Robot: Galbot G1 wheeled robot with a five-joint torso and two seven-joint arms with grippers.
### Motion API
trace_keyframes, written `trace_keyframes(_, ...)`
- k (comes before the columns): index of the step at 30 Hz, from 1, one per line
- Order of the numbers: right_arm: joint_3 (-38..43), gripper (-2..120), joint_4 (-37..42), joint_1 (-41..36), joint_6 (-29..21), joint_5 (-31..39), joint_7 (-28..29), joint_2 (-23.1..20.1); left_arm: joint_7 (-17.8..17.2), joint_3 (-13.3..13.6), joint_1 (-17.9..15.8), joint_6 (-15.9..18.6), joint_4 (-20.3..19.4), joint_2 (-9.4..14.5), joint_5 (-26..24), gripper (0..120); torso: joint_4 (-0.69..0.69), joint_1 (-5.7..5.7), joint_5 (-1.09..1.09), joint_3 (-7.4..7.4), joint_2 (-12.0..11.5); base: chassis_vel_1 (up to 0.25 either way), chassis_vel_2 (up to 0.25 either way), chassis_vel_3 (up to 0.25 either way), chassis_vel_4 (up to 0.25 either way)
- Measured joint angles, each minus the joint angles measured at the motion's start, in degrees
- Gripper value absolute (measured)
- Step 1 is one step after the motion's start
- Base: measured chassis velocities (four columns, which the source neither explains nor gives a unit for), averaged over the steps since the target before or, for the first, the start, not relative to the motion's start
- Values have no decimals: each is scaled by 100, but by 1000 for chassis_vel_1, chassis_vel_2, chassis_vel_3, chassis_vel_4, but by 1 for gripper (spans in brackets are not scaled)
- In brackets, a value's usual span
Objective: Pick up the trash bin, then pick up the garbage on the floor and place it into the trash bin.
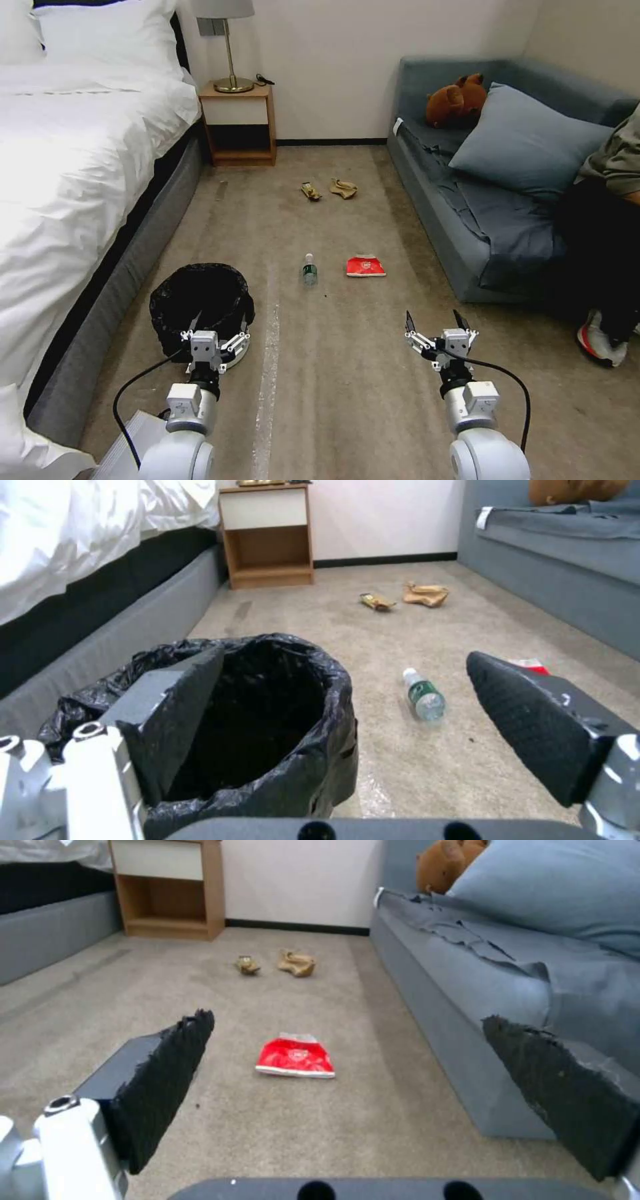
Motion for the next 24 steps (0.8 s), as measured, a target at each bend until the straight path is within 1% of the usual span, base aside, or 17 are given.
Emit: trace_keyframes(24,0,100,-1,0,5,0,0,0,4,0,0,-1,4,0,0,98,0,0,0,0,0,0,0,0,0)
